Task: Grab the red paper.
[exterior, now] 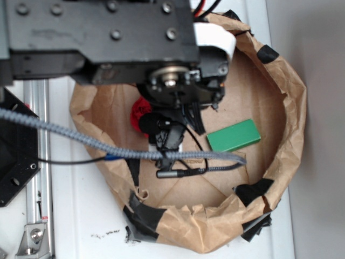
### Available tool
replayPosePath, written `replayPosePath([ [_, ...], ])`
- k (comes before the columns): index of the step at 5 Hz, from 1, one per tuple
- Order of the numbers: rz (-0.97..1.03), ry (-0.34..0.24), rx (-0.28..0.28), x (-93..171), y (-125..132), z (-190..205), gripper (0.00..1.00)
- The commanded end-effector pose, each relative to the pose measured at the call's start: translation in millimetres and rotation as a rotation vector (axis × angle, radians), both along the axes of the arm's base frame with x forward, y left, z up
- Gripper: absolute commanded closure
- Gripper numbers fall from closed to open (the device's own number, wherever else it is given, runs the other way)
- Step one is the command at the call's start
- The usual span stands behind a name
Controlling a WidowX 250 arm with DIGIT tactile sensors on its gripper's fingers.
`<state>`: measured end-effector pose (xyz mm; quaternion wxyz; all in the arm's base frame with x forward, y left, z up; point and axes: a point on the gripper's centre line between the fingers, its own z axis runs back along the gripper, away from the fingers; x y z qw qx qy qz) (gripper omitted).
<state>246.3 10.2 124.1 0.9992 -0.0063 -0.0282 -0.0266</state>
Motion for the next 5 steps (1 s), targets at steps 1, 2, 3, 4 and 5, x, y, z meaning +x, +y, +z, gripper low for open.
replayPosePath([
  [1,-0.112,-0.094,0.075,-3,14,-89,0.0],
  [2,-0.167,-0.086,0.05,0,2,-109,0.0],
  [3,-0.128,-0.099,0.038,6,0,-102,1.0],
  [4,-0.077,-0.099,0.035,17,2,-68,1.0],
  [5,-0.03,-0.065,0.071,35,-2,-18,1.0],
])
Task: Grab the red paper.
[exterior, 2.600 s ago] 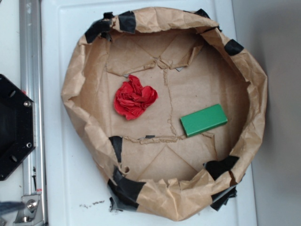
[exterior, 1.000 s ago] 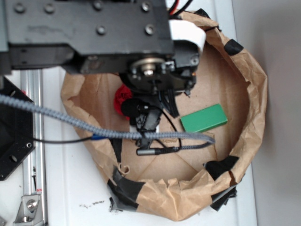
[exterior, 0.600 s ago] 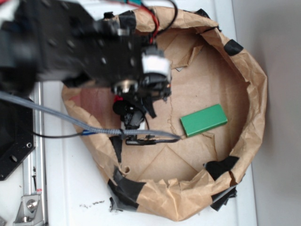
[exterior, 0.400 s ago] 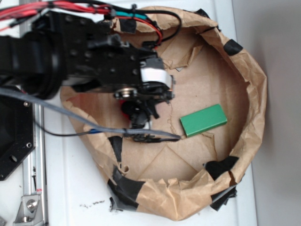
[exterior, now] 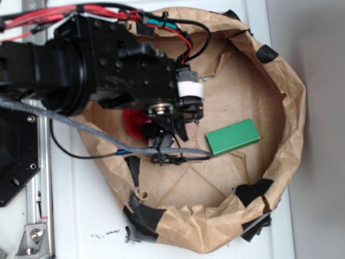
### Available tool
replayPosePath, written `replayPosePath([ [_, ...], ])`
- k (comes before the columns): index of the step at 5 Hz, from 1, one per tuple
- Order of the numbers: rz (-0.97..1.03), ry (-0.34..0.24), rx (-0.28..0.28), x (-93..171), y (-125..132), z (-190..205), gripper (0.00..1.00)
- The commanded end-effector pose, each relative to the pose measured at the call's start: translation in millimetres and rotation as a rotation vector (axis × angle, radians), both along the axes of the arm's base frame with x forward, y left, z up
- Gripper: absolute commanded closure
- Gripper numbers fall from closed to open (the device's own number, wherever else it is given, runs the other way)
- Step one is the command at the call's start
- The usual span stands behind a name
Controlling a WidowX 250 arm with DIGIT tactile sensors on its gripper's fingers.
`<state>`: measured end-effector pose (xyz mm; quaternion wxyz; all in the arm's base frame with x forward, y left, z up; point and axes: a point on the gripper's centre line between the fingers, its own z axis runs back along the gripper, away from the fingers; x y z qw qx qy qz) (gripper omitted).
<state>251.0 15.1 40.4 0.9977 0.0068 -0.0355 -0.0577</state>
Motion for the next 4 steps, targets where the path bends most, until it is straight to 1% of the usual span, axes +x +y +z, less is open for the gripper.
replayPosePath([
  [1,0.048,-0.104,-0.002,31,-4,117,1.0],
  [2,0.044,-0.117,-0.005,30,-10,153,1.0],
  [3,0.045,-0.132,-0.006,26,-13,151,1.0],
  [4,0.046,-0.129,0.013,25,-13,144,1.0],
])
